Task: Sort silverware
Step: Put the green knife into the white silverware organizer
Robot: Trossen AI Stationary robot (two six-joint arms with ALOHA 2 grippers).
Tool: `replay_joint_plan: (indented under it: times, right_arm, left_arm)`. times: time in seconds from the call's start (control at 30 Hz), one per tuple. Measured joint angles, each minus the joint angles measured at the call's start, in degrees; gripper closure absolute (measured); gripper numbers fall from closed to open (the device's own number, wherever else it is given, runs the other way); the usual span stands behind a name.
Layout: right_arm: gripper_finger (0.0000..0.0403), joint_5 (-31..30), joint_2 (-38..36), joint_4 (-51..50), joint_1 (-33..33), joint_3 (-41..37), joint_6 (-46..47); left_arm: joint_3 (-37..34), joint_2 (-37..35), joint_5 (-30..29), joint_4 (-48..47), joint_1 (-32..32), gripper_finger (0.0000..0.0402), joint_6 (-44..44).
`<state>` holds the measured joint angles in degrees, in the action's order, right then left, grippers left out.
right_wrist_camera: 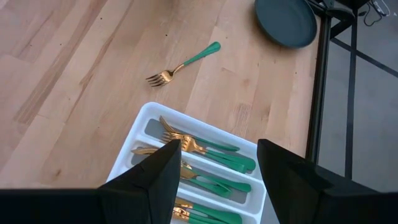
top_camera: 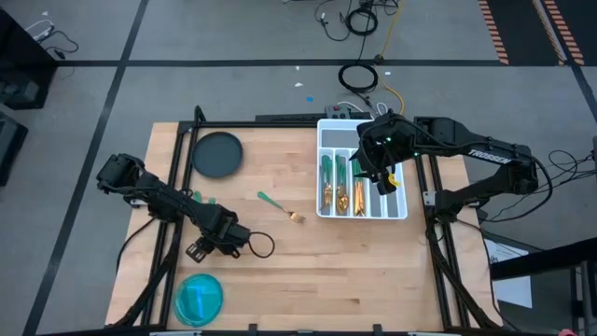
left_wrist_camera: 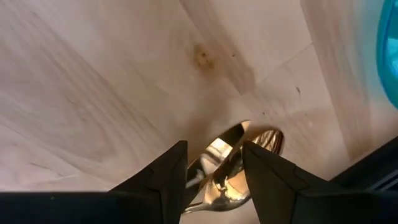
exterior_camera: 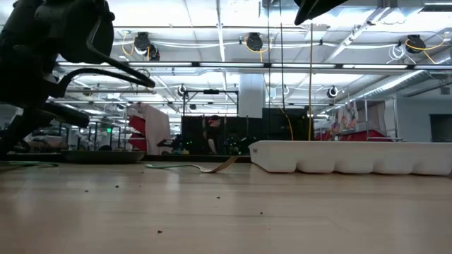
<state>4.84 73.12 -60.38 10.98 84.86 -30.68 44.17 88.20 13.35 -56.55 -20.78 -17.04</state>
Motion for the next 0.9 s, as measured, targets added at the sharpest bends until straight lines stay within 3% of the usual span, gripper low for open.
replay_joint_plan:
  times: [0.33, 0.7, 0.9]
  right_arm:
    - [0.0197, 0.0, 0.0, 0.0, 0.0, 0.0, -0.2]
    - [0.0197, 0.0, 0.0, -1.0, 0.0, 0.0, 0.1]
    - [0.0197, -0.1, 0.0, -1.7, 0.0, 0.0, 0.5]
  left_arm:
    - [-0.8, 1.3, 0.0, 0.7, 0.0, 0.0248, -0.1]
    - [0.4, 6.2, 0.5, -0.9, 0.3, 0.0385, -0.5]
    - [2.0, 6.3, -1.8, -2.2, 0.0, 0.0396, -0.5]
